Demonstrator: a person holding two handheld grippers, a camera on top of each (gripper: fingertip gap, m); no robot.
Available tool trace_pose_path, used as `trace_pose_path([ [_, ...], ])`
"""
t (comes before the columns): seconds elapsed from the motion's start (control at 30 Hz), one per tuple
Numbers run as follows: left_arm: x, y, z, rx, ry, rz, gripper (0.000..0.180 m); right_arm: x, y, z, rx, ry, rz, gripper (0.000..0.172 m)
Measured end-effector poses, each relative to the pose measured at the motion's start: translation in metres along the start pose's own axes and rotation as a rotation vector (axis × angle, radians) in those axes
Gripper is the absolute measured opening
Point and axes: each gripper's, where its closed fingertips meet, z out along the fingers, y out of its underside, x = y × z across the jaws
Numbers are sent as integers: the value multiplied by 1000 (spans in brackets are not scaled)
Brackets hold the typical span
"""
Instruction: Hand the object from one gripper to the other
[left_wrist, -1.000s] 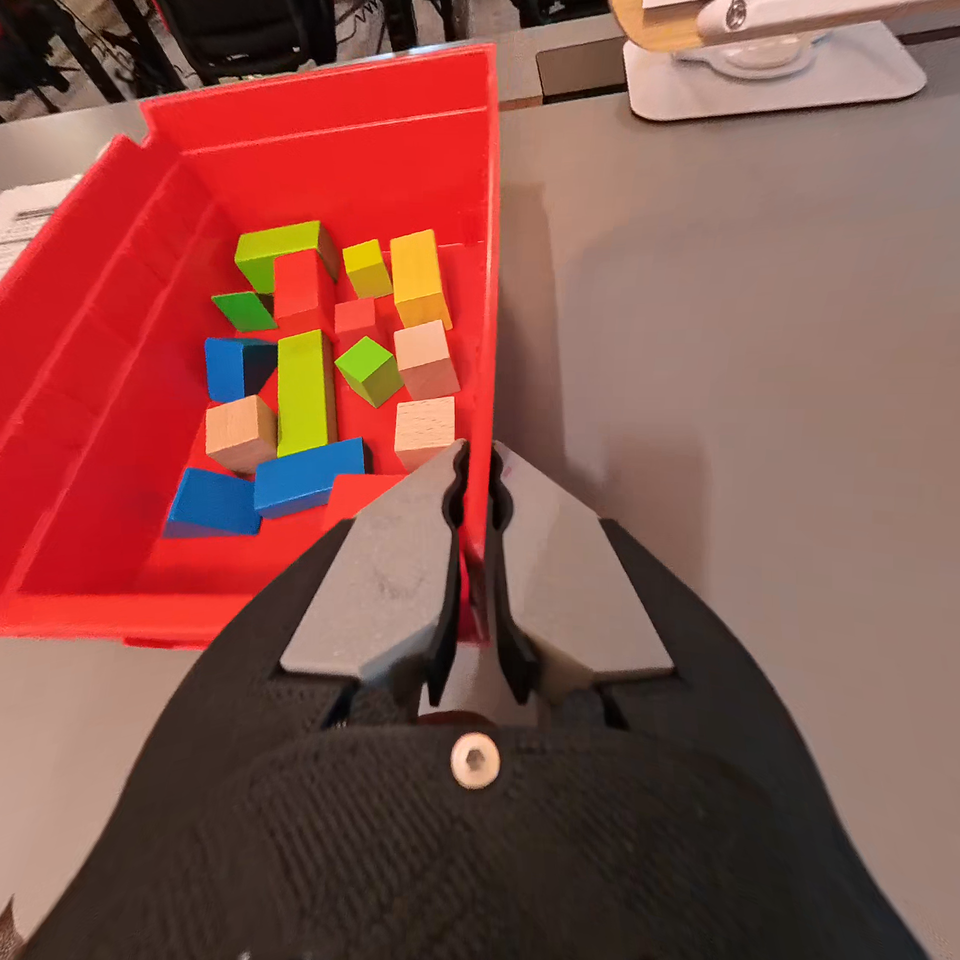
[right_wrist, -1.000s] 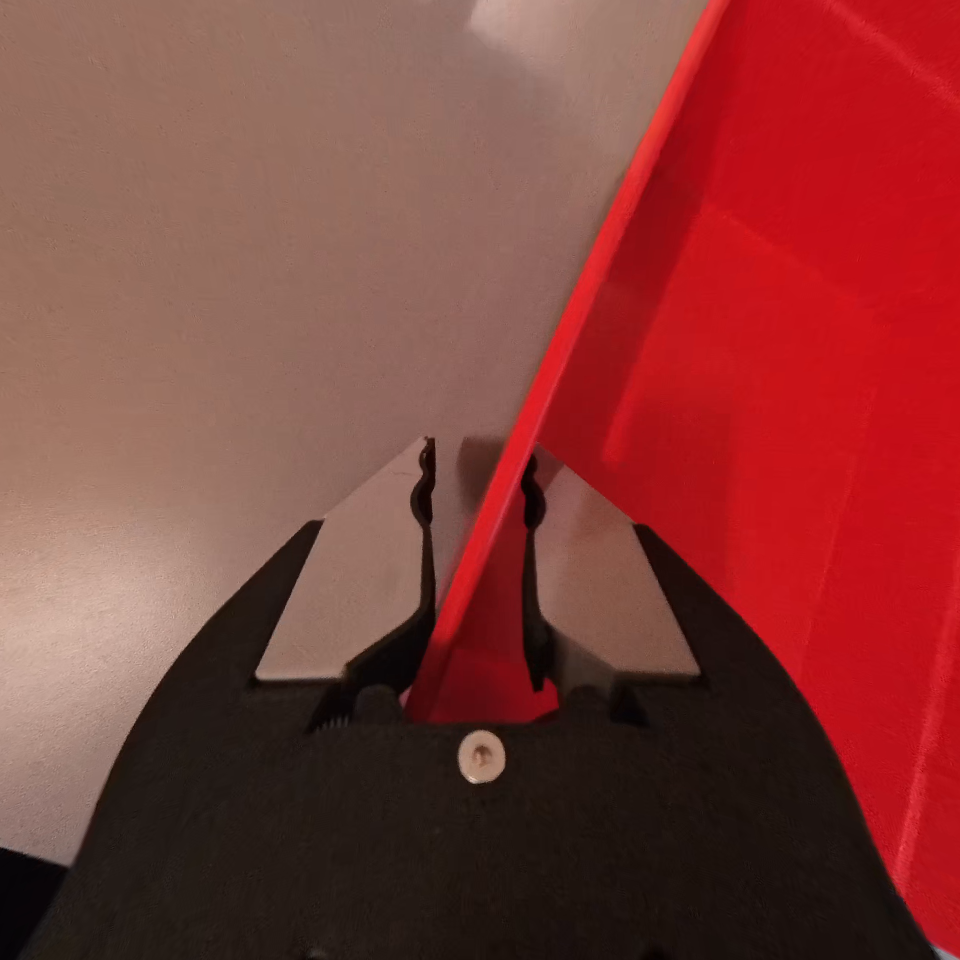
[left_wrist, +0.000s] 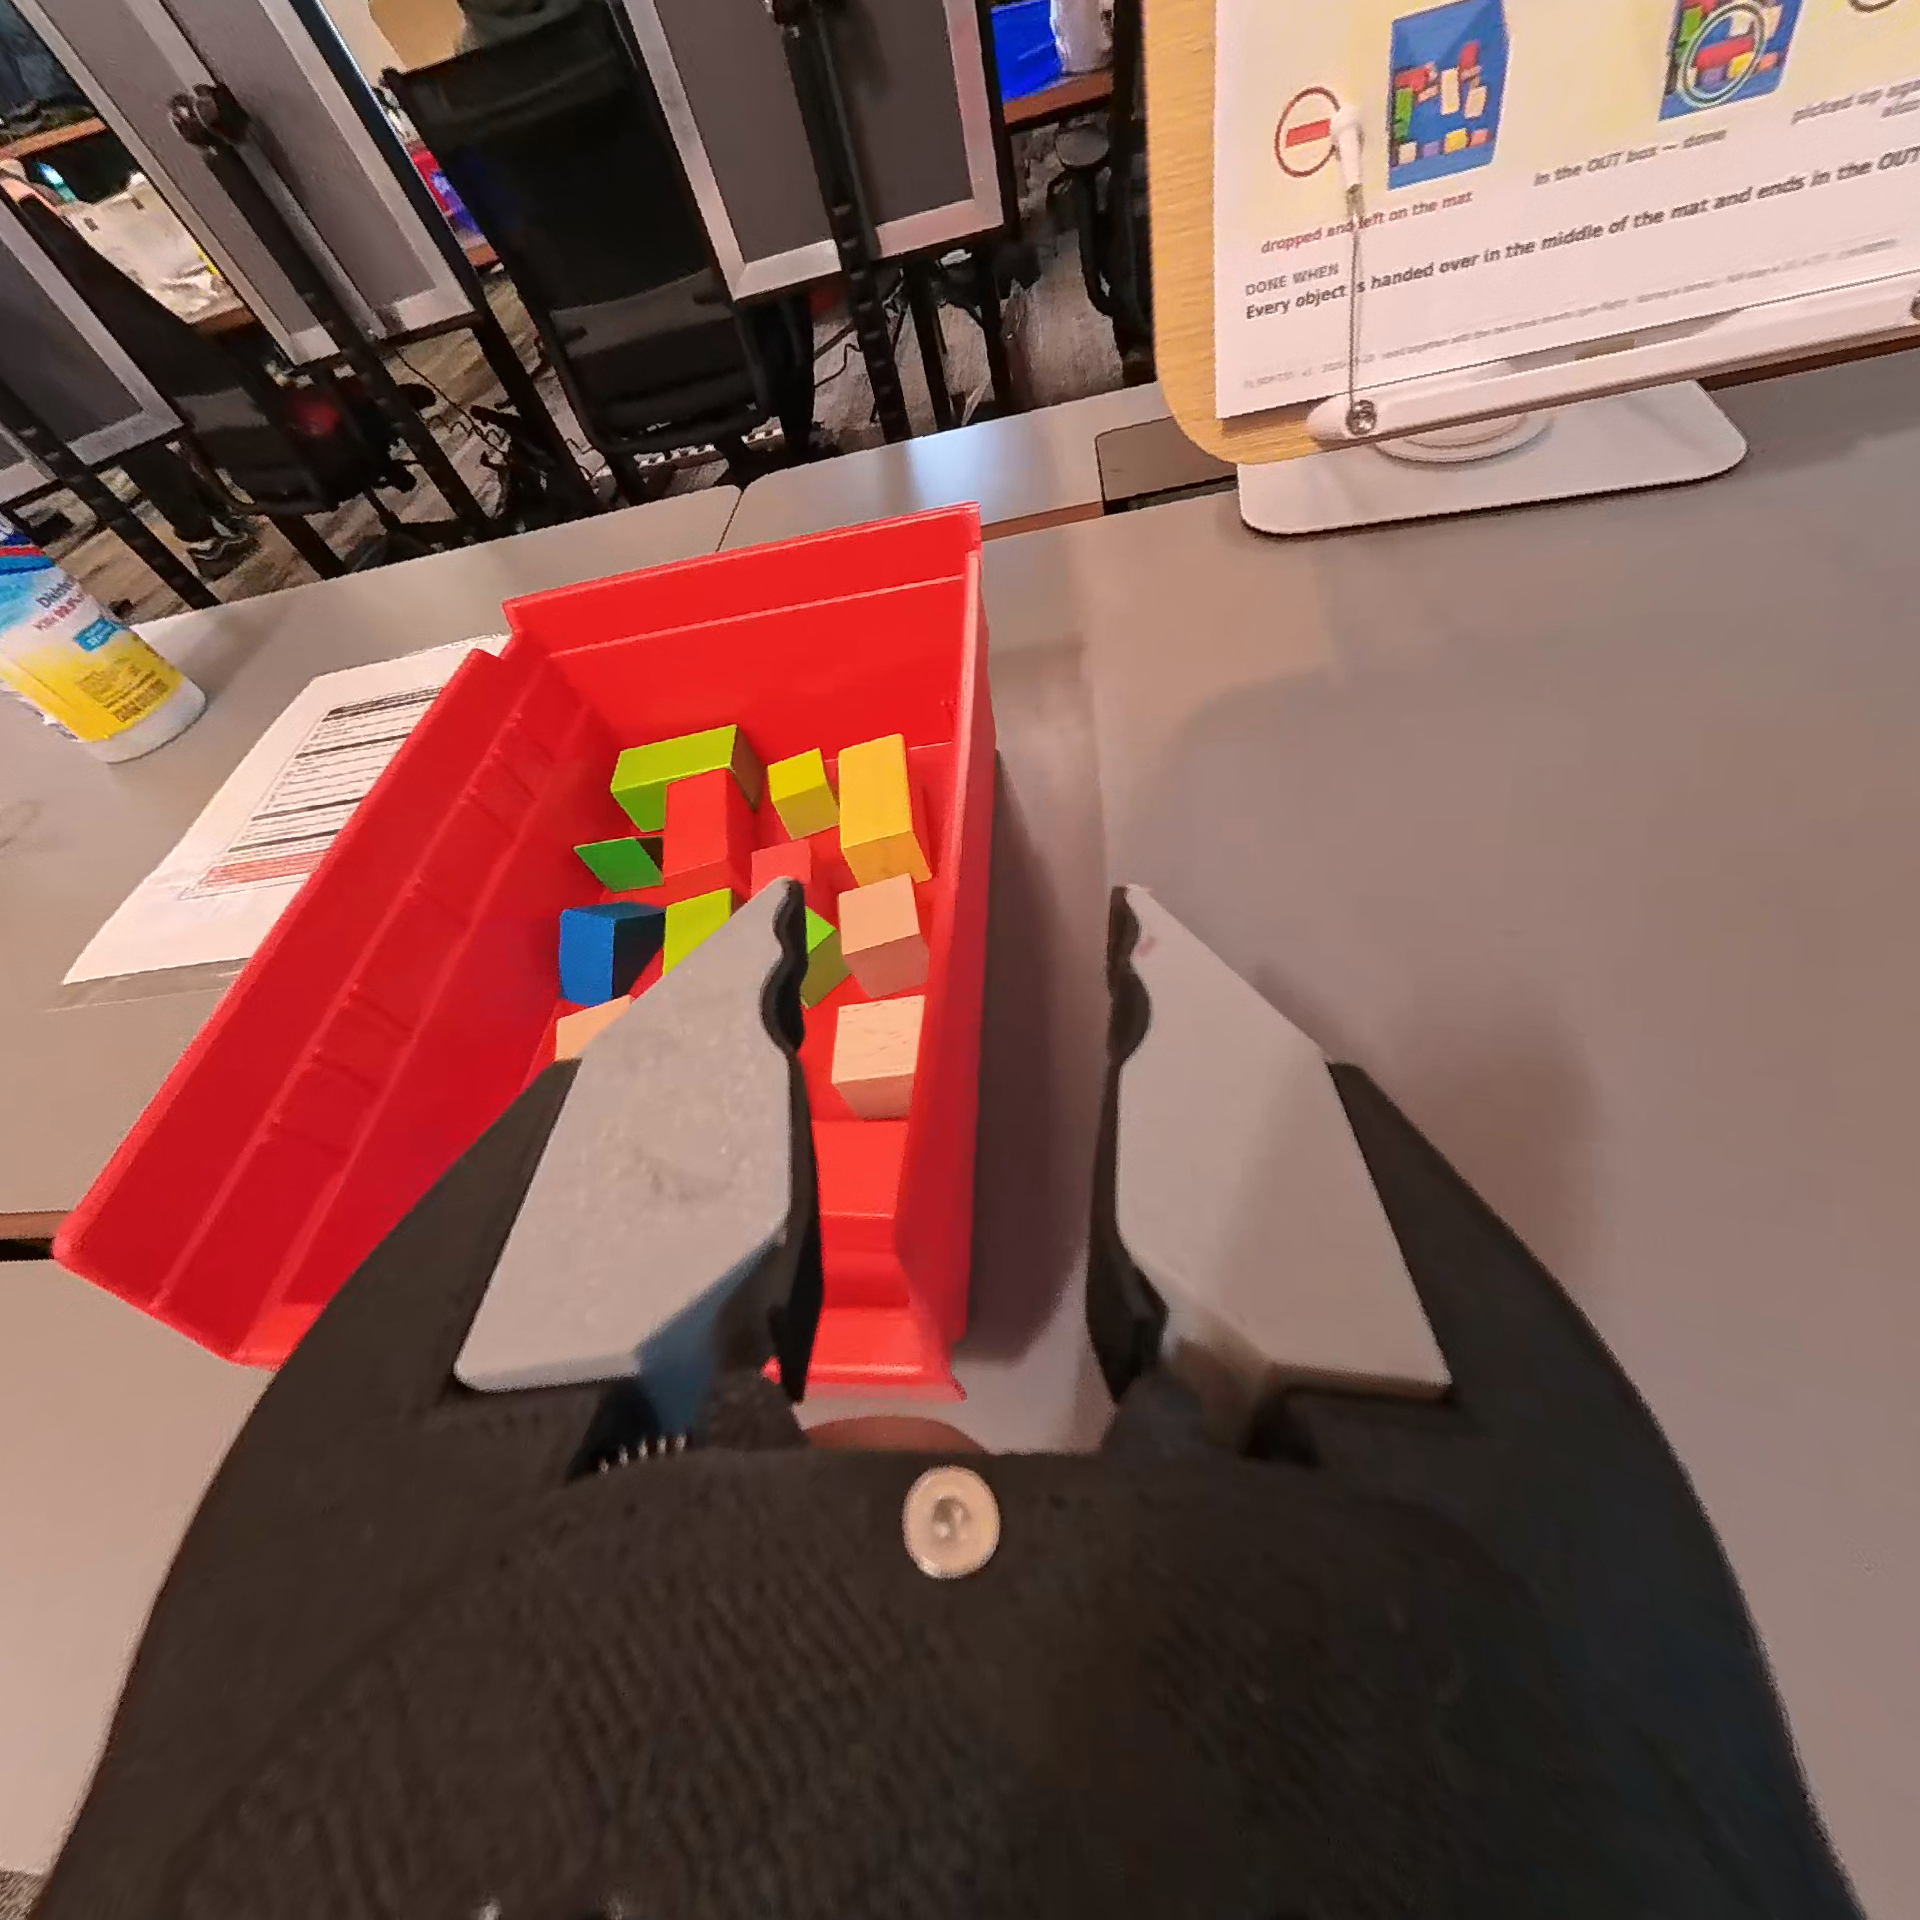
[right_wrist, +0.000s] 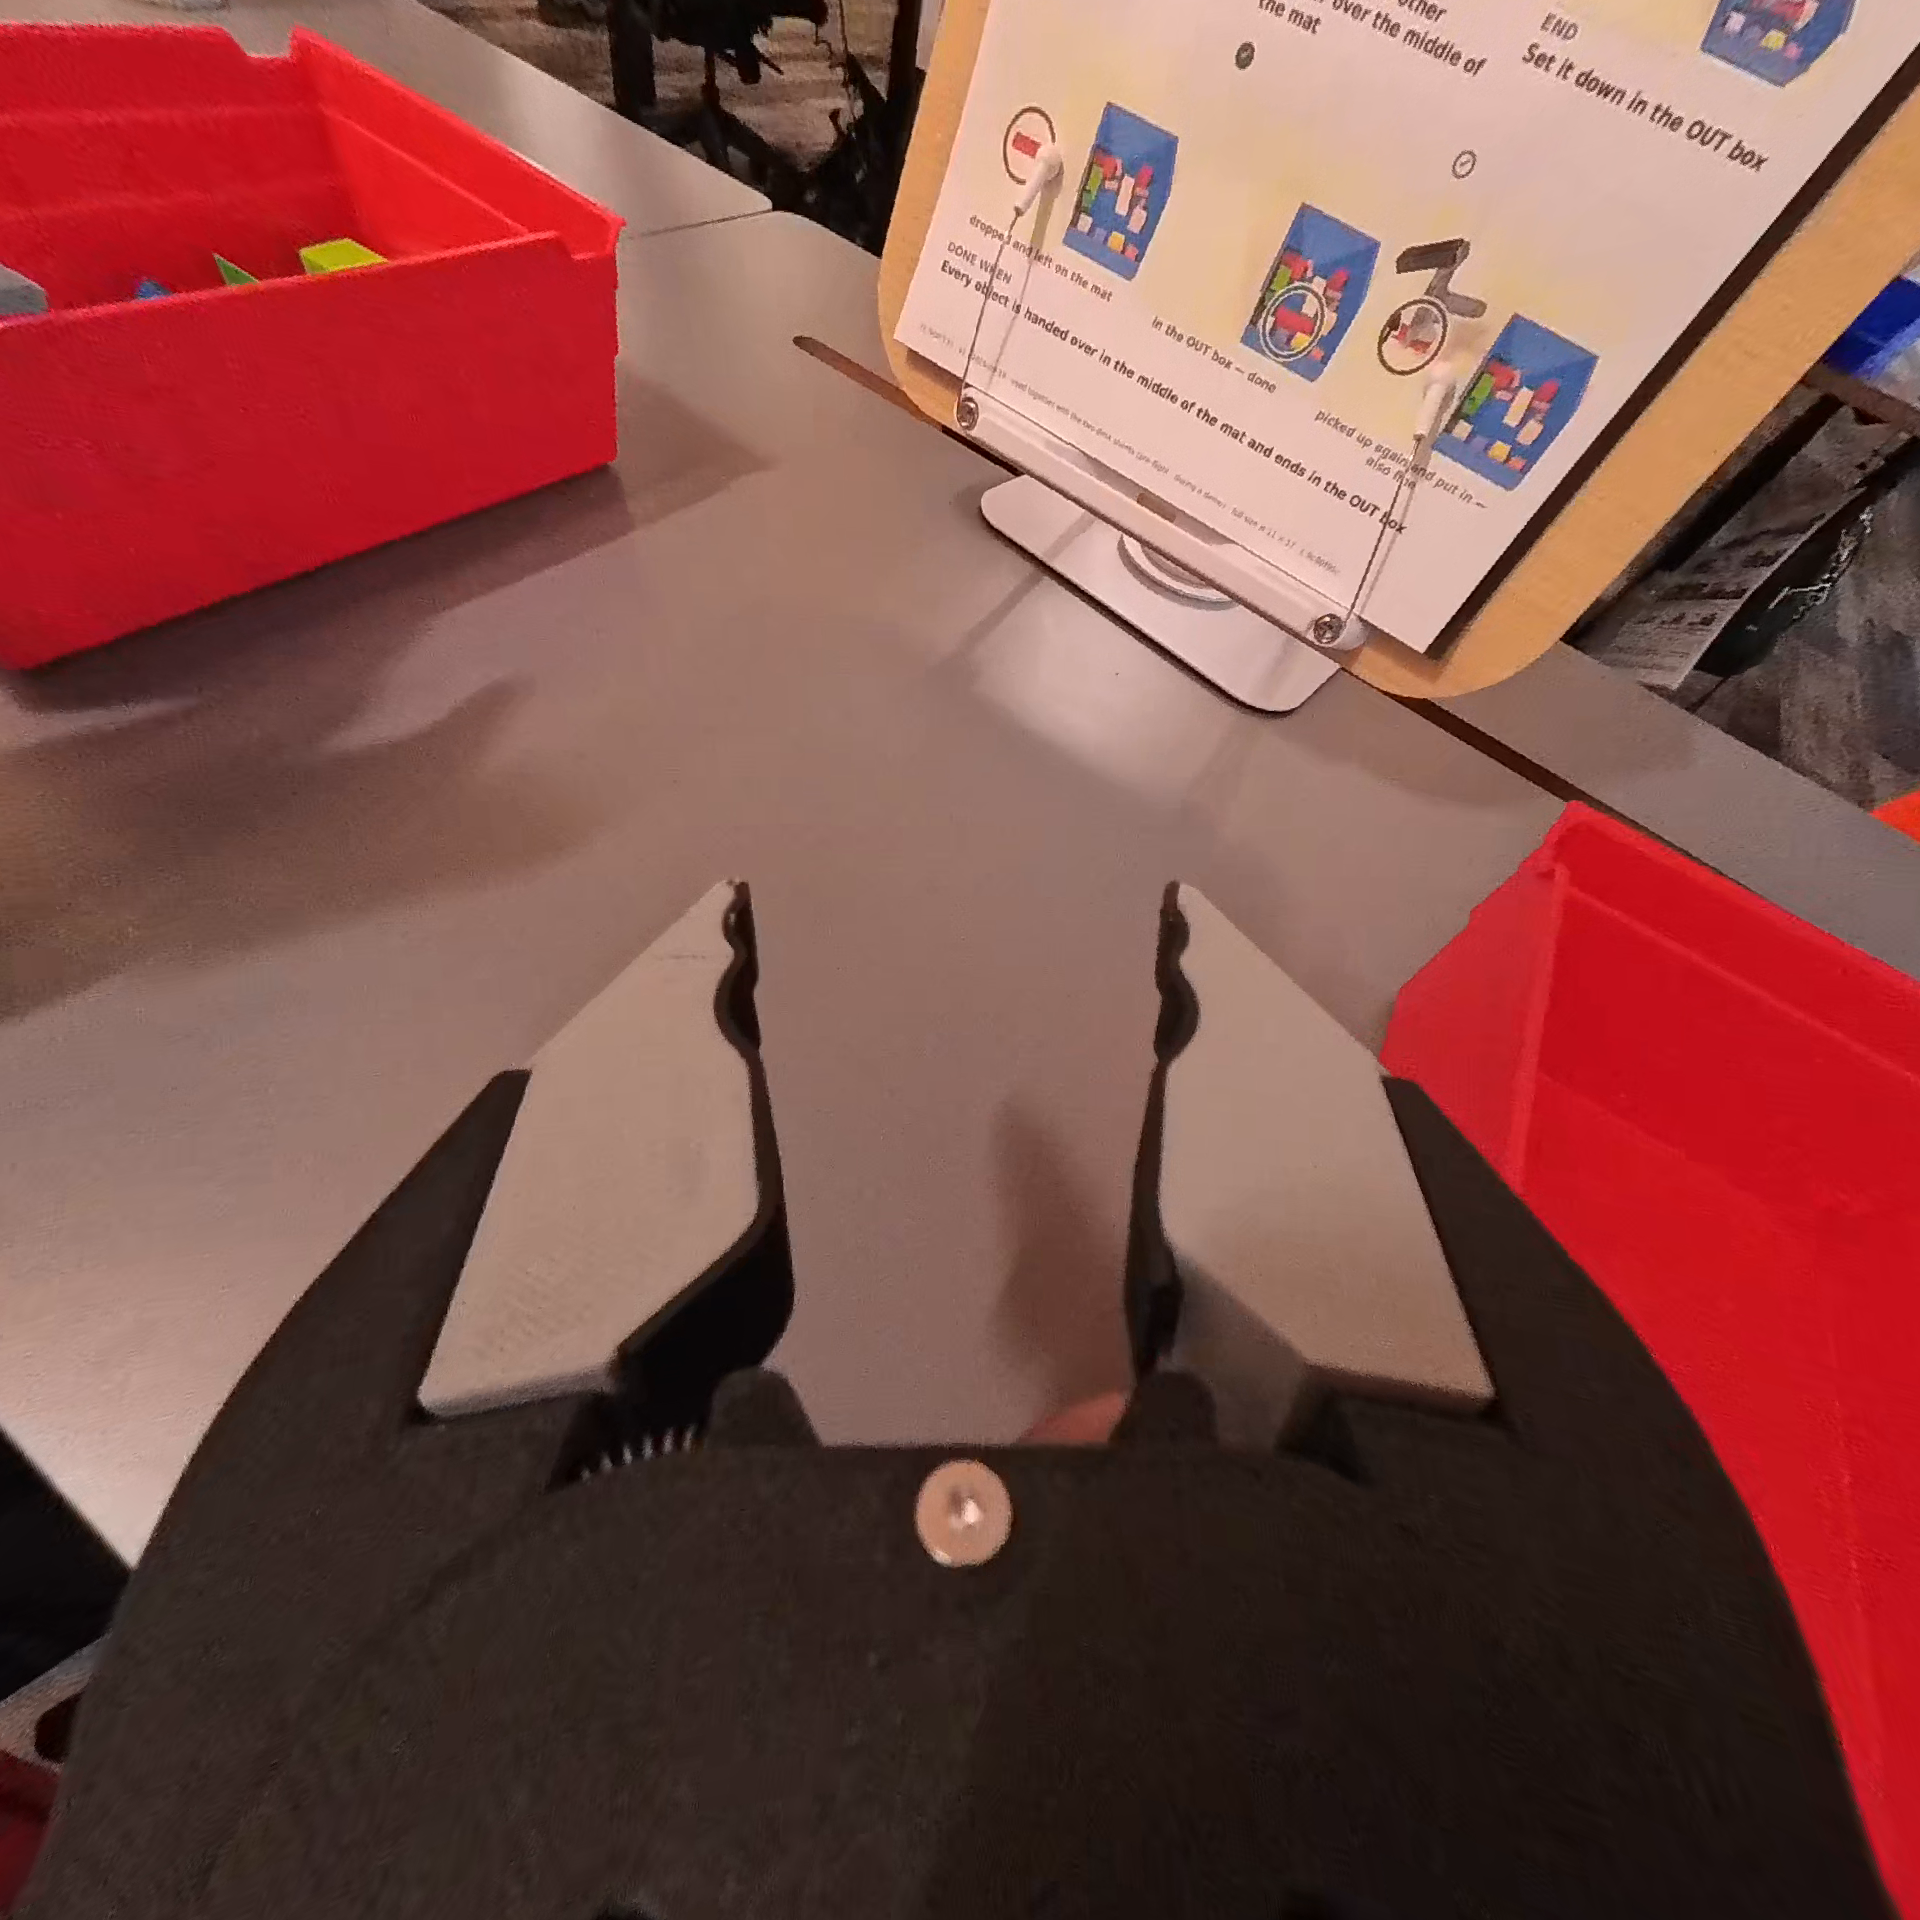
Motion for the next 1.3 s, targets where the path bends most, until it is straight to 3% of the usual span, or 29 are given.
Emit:
trace_pose_path([
  [0.4,2,0,-2,-8,-16,6,50,32,-4,-16,24,35,16,73],
  [0.6,2,-17,-2,5,1,8,52,50,-28,-28,65,66,-2,77],
  [0.77,1,-31,-3,12,11,19,50,44,-19,-22,77,17,-7,66],
  [1.07,1,-14,2,-13,48,11,51,51,1,-22,14,22,-30,66],
  [1.3,-8,-3,4,-40,58,11,56,51,-3,-29,43,15,-28,60],
])
